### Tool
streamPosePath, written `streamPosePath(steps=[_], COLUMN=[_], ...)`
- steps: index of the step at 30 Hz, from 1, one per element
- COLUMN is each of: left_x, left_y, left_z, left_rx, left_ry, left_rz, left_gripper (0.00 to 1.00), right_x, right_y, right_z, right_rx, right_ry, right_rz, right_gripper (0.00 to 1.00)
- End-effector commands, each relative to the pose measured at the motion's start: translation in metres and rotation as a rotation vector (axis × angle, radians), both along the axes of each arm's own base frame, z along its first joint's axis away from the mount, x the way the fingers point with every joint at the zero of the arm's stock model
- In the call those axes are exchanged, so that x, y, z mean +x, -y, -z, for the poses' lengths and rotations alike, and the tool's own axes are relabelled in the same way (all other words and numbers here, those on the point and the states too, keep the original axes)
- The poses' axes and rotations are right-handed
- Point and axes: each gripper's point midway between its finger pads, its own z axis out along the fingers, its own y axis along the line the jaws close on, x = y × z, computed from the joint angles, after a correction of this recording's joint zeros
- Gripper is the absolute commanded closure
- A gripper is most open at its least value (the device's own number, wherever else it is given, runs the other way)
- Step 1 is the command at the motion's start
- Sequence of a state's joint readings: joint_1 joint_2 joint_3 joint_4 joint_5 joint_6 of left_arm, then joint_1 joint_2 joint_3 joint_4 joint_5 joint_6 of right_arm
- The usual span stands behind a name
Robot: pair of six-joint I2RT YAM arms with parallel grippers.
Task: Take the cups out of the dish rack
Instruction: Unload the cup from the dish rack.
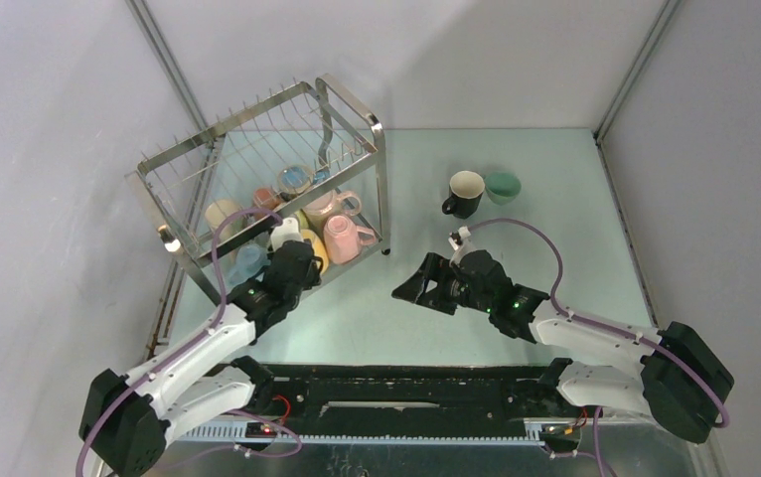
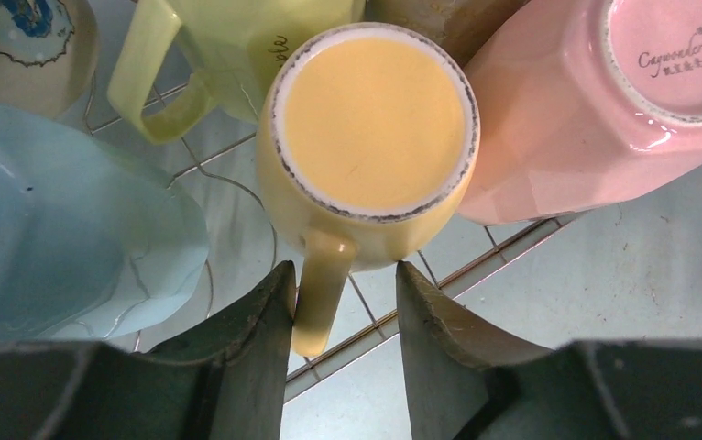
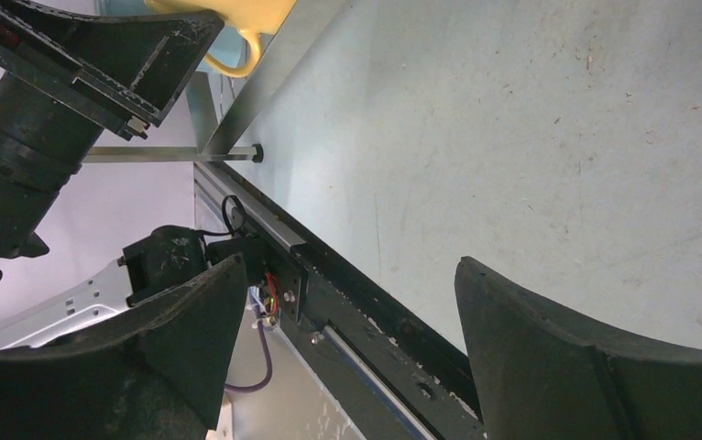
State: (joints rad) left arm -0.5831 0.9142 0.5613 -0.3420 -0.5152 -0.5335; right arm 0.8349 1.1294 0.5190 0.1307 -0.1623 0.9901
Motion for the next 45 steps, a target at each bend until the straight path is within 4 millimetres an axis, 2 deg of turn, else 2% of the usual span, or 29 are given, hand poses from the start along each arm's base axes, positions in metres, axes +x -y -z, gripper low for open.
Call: streamPosePath(steps=[1, 16, 28, 38, 45], left_x=[0.002, 0.003, 0.009, 0.014, 0.01], left_y=[0.004, 0.001, -0.001, 0.002, 0.004], left_z=[0.011, 0.034, 0.042, 0.02, -0.006], left_rx=[-0.026, 0.01, 0.038, 0.037, 0.018], left_ry=[-0.009, -0.07, -0.088, -0.053, -0.019], left_rz=[-0.009, -0.047, -0.081, -0.054, -0.011], left_gripper=[0.55, 0.6, 0.72, 0.99, 1.0], right_x=[0.004, 0.004, 0.003, 0.004, 0.005], right_y=[-0.005, -0.007, -0.004, -0.003, -0.005], right_z=[-0.021, -0.018, -0.017, -0.017, -0.019], right_rx=[0.02, 0.015, 0.003, 0.0, 0.011], right_ry=[0.059, 0.056, 0.06, 0.064, 0.07], right_rz=[-0.001, -0.004, -0.003, -0.002, -0.001], right_gripper=[0.1, 0.1, 0.1, 0.1, 0.1])
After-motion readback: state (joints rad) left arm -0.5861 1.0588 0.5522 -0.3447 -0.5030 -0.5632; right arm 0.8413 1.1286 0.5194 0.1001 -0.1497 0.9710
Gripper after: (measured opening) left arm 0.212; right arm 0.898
